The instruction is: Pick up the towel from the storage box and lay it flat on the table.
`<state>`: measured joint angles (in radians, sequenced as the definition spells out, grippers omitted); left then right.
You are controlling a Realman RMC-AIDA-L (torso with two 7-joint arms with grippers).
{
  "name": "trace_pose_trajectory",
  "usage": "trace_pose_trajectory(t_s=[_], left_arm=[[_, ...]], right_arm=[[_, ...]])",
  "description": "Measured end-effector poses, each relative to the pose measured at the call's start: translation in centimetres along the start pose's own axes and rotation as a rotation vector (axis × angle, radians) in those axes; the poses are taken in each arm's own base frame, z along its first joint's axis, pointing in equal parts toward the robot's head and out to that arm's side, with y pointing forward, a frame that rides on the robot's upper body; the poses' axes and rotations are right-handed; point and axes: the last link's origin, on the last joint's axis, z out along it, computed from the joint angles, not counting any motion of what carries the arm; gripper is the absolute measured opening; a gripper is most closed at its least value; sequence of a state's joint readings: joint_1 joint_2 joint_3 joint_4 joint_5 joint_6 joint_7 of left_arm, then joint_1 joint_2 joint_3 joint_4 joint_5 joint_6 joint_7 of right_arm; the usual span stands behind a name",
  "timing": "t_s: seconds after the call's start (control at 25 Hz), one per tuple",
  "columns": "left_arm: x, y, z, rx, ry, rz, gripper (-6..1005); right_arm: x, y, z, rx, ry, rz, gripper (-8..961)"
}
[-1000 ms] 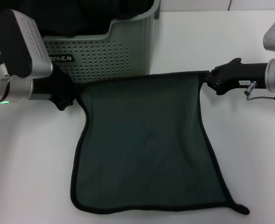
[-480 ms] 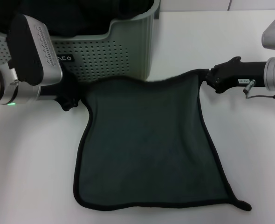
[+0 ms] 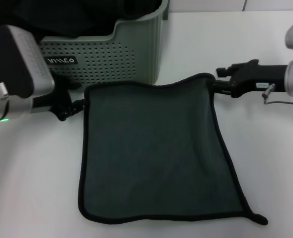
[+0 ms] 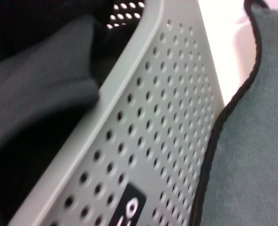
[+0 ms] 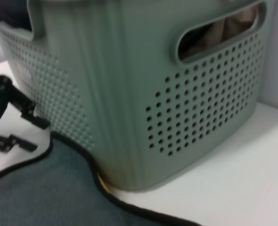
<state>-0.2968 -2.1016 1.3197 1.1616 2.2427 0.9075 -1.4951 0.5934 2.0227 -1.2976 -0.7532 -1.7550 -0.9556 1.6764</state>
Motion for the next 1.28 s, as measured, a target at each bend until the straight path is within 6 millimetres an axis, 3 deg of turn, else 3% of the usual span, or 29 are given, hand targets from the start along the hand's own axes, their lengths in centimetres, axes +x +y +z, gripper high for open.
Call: trace_pose_trajectory(t_s=[0.12,0.28,0.52,0.76,0.88,1.28], left_arm=[[-0.4,0.3,-0.7,0.016,0.028,-0.044,340],[-0.8,0.9,-1.6,0.030,0.077,-0.119,533],[-0.4,2.8,-2.6,-0.056,0.229,-0.284,679],[1.8,5.0,-3.8,-0.259,0.427,-0.346,680],[3.1,6.0,-4.4,-0.355,0.568,-0.316,680],[4.2,7.2,-7.4,-0.552,0.917,-0.245,679]], right_arm=[[-0.2,-0.3,-0.9,0.027,-0.020,0.000,464],[-0.3,-0.5,-2.7,0.060,-0.056,-0.025,550],[-1.3,2.5,-4.4,-0.110,-0.093,-0.108,679],[-2.5,6.2,-6.9,-0.401,-0.230,-0.241,760],[-2.4,7.8,-8.6,-0.550,-0.298,-0.314,753],[-1.1,9.9,-12.2,-0.764,-0.438,-0.412,737]])
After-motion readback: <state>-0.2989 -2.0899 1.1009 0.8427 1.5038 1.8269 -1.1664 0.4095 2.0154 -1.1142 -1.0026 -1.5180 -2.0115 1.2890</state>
